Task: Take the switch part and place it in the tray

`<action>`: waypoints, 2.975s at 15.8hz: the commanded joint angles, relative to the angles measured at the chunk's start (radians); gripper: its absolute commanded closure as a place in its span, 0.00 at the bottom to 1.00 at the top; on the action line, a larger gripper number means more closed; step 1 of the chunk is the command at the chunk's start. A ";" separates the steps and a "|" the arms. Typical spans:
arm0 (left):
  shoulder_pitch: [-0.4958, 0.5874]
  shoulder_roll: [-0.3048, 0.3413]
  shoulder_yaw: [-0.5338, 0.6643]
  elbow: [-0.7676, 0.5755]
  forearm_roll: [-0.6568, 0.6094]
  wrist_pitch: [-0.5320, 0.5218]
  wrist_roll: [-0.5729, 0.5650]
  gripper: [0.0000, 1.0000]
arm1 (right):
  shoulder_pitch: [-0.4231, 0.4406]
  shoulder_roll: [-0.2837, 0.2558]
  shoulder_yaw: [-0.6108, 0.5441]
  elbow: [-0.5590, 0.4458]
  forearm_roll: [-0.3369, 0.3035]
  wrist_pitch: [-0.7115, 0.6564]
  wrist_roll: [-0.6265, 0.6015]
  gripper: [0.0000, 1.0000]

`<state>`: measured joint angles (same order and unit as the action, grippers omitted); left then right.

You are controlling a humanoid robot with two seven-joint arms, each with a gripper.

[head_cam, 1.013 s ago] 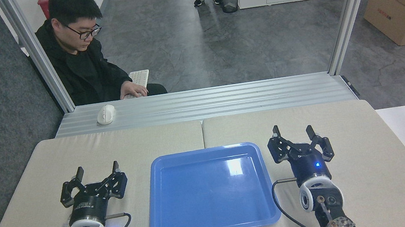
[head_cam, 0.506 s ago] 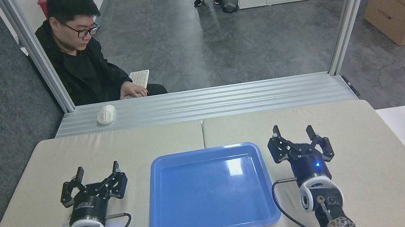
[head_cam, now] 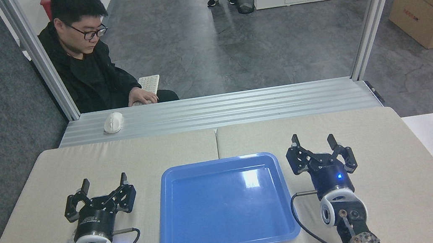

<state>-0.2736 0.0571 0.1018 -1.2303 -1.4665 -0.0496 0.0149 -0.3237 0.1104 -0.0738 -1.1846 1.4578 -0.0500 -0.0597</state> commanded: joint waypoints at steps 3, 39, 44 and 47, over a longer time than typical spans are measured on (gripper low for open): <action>0.002 0.013 0.003 0.006 0.000 0.000 0.000 0.01 | 0.000 0.000 0.000 -0.001 0.001 -0.001 0.000 0.00; 0.214 0.161 0.205 0.100 0.069 -0.308 0.120 0.01 | 0.000 0.000 0.000 0.000 0.001 -0.001 0.000 0.00; 0.215 0.156 0.148 0.129 0.069 -0.308 0.131 0.01 | 0.000 0.000 0.000 0.000 0.001 -0.001 0.000 0.00; 0.212 0.158 0.141 0.210 0.067 -0.306 0.155 0.01 | 0.000 -0.002 0.000 0.000 0.001 -0.001 0.000 0.00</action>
<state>-0.0646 0.2104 0.2731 -1.1184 -1.3973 -0.3572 0.1504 -0.3236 0.1105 -0.0740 -1.1843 1.4588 -0.0500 -0.0607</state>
